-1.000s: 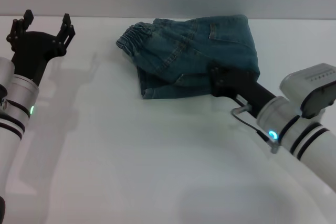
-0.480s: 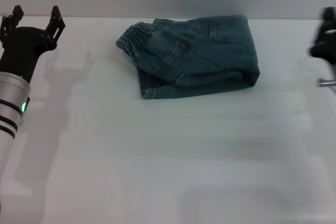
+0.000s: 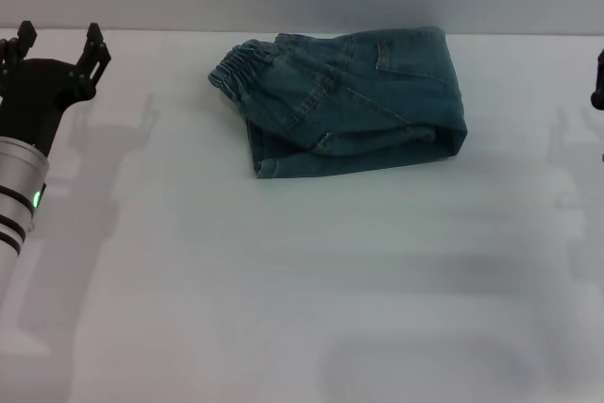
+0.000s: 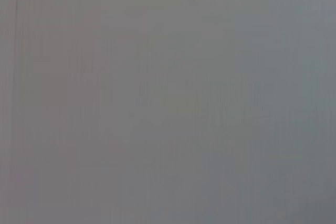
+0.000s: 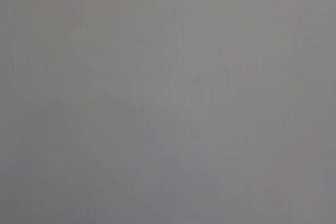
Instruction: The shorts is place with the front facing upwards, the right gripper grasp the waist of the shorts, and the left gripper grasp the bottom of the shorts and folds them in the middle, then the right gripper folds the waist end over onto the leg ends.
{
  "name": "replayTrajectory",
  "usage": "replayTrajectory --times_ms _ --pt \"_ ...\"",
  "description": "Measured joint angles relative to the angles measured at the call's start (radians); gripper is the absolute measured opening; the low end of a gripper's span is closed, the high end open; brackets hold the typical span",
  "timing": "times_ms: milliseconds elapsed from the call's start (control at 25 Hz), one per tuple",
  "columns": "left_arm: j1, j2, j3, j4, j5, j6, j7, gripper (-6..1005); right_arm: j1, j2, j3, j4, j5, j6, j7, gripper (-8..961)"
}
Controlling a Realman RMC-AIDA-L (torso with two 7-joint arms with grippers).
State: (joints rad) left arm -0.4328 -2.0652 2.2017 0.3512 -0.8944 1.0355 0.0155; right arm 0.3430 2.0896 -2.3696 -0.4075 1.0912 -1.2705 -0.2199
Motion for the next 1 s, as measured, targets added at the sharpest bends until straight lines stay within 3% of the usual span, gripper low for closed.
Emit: replayTrajectory --times_ms 240,480,680,1000 --pt "0.006 -0.001 0.002 0.0 0.001 0.008 0.006 829 -0.002 0.001 -0.002 -0.002 0.0 -0.008 0.017 269" --pt "0.014 0.0 -0.001 -0.003 0.002 0.02 0.008 829 -0.009 0.0 -0.007 -0.003 0.001 -0.012 0.019 504" --pt "0.02 0.002 0.005 -0.014 0.002 0.03 0.005 829 -0.01 0.0 -0.006 0.0 0.001 -0.014 0.02 602" --pt "0.025 0.002 0.01 -0.026 0.003 0.085 0.004 829 -0.015 0.0 -0.006 0.005 0.003 -0.029 0.021 602"
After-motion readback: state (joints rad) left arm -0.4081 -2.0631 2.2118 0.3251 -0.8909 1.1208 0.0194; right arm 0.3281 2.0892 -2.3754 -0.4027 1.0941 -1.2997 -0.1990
